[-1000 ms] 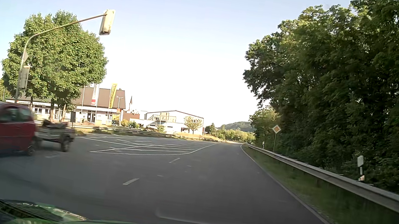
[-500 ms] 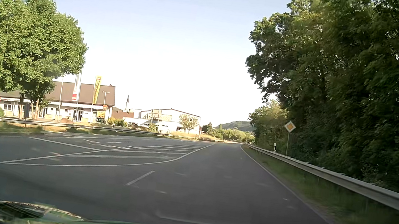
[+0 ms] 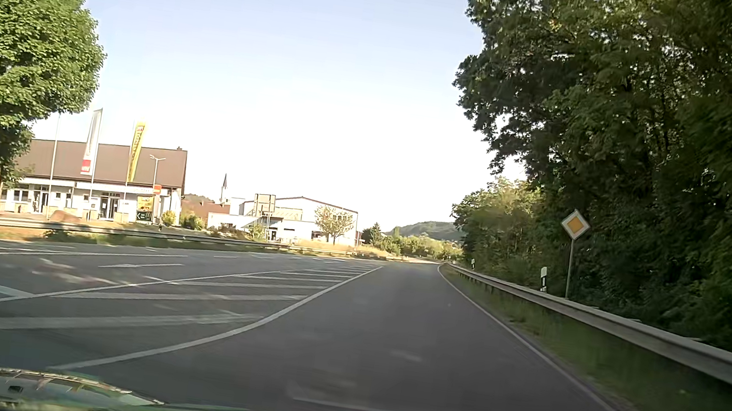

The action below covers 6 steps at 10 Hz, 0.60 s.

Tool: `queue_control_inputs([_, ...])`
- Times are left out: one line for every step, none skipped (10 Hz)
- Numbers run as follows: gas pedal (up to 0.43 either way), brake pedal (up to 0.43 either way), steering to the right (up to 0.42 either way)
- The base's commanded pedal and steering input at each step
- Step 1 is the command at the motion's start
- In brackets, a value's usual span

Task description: Follow the waypoints while adhering to traffic rules and regulations

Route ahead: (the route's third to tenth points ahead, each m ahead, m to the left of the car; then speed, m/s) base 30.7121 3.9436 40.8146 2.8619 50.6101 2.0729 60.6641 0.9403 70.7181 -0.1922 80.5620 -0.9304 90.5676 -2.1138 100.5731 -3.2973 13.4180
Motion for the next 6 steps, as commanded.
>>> queue_control_inputs([0.339, 0.000, 0.009])
queue_control_inputs([0.331, 0.000, 0.008])
queue_control_inputs([0.331, 0.000, 0.008])
queue_control_inputs([0.331, 0.000, 0.008])
queue_control_inputs([0.331, 0.000, 0.008])
queue_control_inputs([0.331, 0.000, 0.008])
